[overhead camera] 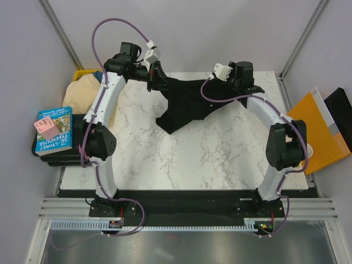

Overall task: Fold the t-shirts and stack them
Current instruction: Flatten out the tshirt

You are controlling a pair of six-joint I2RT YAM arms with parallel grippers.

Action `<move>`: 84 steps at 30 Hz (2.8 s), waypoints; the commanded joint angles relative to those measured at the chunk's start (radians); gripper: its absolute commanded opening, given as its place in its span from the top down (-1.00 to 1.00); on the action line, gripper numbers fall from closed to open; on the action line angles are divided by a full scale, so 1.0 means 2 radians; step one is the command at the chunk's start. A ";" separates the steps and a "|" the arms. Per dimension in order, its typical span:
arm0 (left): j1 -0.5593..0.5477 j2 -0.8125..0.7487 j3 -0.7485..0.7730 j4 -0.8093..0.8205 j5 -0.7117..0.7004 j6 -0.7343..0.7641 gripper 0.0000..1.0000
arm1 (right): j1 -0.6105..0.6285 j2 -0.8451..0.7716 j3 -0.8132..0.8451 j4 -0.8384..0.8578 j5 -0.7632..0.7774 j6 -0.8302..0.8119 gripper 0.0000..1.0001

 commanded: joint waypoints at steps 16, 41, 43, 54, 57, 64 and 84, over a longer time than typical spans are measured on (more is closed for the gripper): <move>-0.040 0.067 0.040 0.032 0.034 -0.052 0.96 | -0.058 0.030 0.133 -0.284 -0.019 0.206 -0.96; -0.067 0.142 0.002 0.416 -0.125 -0.401 0.96 | 0.073 -0.049 0.167 -0.317 -0.392 0.390 -0.96; -0.067 0.142 0.000 0.428 -0.122 -0.409 0.96 | 0.083 -0.043 0.164 -0.310 -0.378 0.397 -0.95; -0.068 0.127 -0.025 0.498 -0.116 -0.465 0.96 | 0.102 0.022 0.192 -0.251 -0.282 0.428 -0.85; -0.067 0.117 -0.034 0.500 -0.112 -0.460 0.96 | 0.108 0.030 0.189 -0.236 -0.254 0.428 -0.80; -0.067 0.111 -0.043 0.503 -0.114 -0.458 0.96 | 0.120 0.040 0.187 -0.215 -0.228 0.437 -0.74; -0.060 0.121 -0.051 0.583 -0.065 -0.529 0.96 | 0.122 0.059 0.169 -0.183 -0.120 0.425 -0.09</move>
